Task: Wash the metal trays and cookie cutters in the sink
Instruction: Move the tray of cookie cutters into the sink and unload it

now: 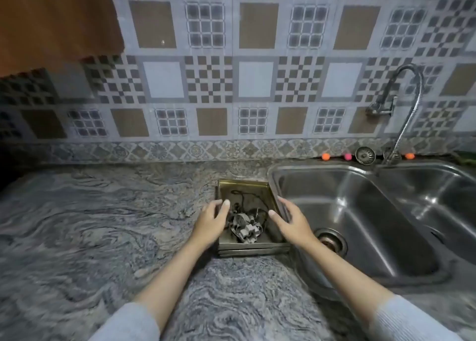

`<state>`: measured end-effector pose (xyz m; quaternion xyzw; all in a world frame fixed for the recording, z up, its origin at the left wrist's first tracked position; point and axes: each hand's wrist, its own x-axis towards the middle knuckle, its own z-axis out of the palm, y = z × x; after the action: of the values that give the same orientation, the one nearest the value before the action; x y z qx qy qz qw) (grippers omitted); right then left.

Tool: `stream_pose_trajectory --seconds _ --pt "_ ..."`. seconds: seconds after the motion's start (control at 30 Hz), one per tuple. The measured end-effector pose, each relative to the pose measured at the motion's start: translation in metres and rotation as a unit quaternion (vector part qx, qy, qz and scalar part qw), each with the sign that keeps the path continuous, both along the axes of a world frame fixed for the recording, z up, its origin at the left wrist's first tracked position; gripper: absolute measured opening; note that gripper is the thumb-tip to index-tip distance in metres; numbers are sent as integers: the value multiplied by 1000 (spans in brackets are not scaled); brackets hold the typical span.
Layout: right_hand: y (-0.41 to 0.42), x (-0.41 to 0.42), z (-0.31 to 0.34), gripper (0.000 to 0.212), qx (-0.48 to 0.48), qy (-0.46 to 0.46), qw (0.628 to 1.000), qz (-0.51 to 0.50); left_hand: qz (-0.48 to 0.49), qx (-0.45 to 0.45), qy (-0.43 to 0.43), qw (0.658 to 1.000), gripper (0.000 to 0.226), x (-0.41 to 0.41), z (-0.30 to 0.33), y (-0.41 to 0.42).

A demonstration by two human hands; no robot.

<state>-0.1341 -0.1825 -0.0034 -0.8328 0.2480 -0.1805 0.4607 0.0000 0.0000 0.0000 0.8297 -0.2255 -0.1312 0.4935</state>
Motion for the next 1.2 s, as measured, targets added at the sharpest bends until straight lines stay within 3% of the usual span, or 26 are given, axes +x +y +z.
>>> stream_pose_trajectory --seconds 0.1,0.27,0.43,0.67,1.07,1.2 --pt "-11 1 -11 59 41 19 999 13 32 0 30 999 45 -10 1 -9" --pt "-19 -1 -28 59 83 41 994 62 31 -37 101 994 52 -12 -13 -14" --pt "-14 2 -45 59 91 27 993 70 36 -42 109 993 53 -20 -14 -22" --pt "-6 4 -36 34 188 -33 981 36 65 -84 149 983 59 -22 -18 -19" --pt "0 -8 -11 33 258 -101 961 7 54 -94 93 990 46 -40 6 -9" --pt "-4 -20 -4 54 265 -104 958 -8 43 -82 57 994 45 -49 22 -17"
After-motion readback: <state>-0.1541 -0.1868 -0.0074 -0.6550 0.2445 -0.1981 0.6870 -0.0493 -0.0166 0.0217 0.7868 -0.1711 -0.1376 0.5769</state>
